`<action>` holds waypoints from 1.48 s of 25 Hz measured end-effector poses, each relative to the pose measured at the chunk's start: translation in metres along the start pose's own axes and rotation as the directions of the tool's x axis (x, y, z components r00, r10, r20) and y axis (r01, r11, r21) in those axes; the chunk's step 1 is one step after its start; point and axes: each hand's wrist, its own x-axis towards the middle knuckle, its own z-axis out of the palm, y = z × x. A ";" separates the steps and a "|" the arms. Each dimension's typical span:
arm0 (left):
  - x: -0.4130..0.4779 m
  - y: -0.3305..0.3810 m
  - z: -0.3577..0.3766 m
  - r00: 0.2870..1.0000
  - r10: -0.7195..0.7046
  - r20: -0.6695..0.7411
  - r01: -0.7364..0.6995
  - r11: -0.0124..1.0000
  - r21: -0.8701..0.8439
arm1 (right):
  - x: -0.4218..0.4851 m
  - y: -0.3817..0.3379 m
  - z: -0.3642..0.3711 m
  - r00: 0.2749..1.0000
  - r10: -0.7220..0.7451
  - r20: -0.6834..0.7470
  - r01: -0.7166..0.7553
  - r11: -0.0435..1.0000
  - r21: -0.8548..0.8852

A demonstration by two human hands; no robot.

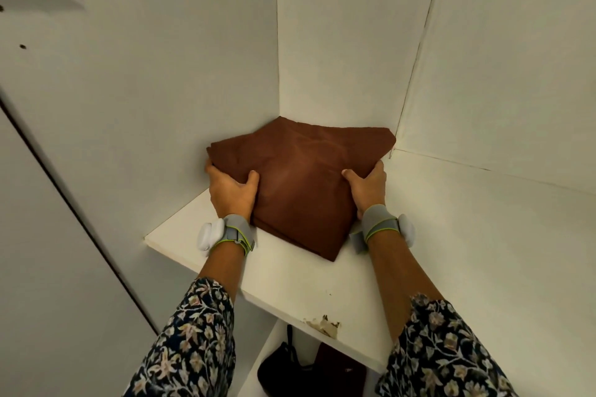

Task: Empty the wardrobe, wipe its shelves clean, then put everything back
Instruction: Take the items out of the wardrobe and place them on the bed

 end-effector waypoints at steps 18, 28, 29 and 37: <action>-0.031 0.023 -0.023 0.964 0.254 -0.086 -0.243 0.963 0.113 | -0.048 -0.031 -0.007 0.967 -0.257 0.002 0.255 0.961 -0.107; -0.089 0.045 -0.123 0.960 0.276 -0.055 -0.281 0.944 -0.172 | -0.195 -0.060 -0.057 0.917 -0.335 -0.215 0.320 0.942 -0.102; -0.101 0.047 -0.139 0.957 0.287 -0.029 -0.287 0.935 -0.208 | -0.221 -0.060 -0.066 0.902 -0.348 -0.256 0.333 0.937 -0.103; -0.187 0.044 -0.188 0.956 0.256 0.144 -0.171 0.883 -0.437 | -0.353 -0.063 -0.134 0.816 -0.394 -0.423 0.354 0.919 -0.173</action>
